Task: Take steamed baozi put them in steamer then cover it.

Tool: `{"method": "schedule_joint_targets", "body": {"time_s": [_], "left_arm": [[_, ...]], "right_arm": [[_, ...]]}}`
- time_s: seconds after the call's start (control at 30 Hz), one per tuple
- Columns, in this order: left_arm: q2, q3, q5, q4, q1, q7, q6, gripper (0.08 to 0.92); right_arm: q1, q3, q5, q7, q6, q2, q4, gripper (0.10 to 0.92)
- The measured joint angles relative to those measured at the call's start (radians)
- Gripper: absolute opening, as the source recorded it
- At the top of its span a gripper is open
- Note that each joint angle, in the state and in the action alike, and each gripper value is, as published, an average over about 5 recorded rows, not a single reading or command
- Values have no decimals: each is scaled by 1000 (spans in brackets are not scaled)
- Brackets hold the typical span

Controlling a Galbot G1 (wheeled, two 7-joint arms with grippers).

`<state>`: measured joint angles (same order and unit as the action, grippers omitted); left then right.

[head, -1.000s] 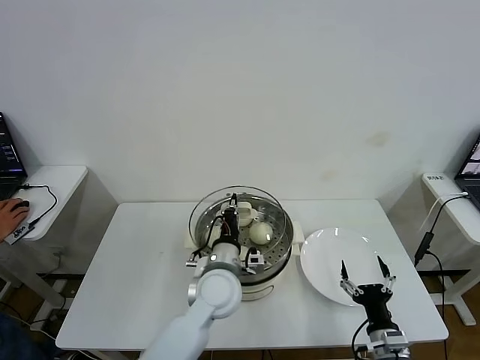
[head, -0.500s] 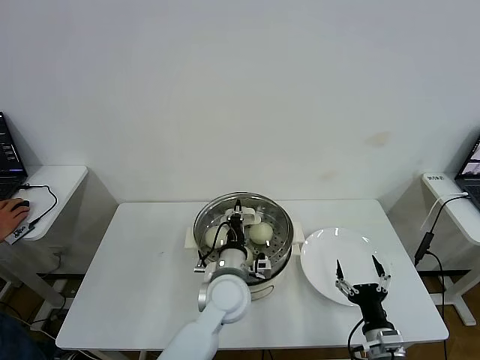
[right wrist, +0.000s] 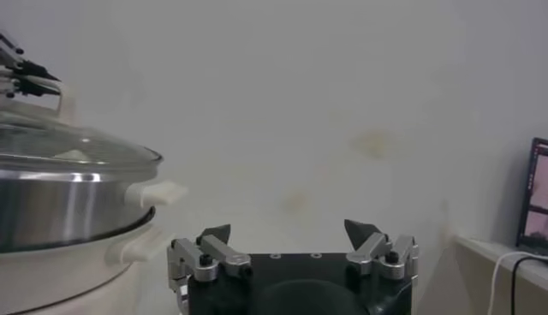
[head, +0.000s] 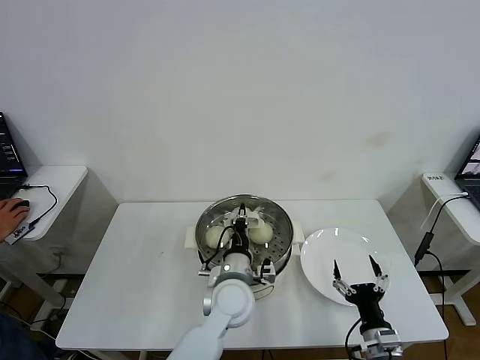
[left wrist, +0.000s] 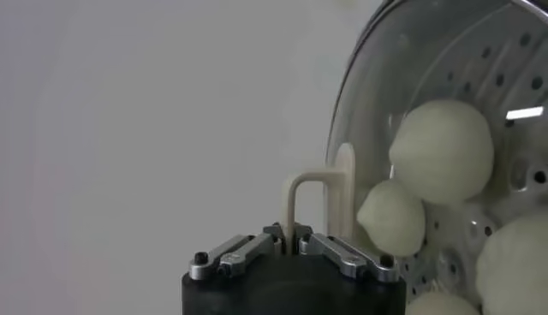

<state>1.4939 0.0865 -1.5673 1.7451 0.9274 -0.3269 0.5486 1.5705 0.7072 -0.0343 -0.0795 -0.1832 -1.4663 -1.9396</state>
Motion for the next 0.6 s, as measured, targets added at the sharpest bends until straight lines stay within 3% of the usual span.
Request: {"method": "schedule_joint_targets", "body": {"time_s": [0.2, 0.6], "left_arm": [[10, -6, -1, -6, 2, 14, -5, 164], [-4, 11, 32, 37, 33, 35, -8, 497]], "right_arm": [[0, -3, 0, -1, 0, 1, 0, 823], [2, -7, 1, -2, 0, 2, 1, 823]]}}
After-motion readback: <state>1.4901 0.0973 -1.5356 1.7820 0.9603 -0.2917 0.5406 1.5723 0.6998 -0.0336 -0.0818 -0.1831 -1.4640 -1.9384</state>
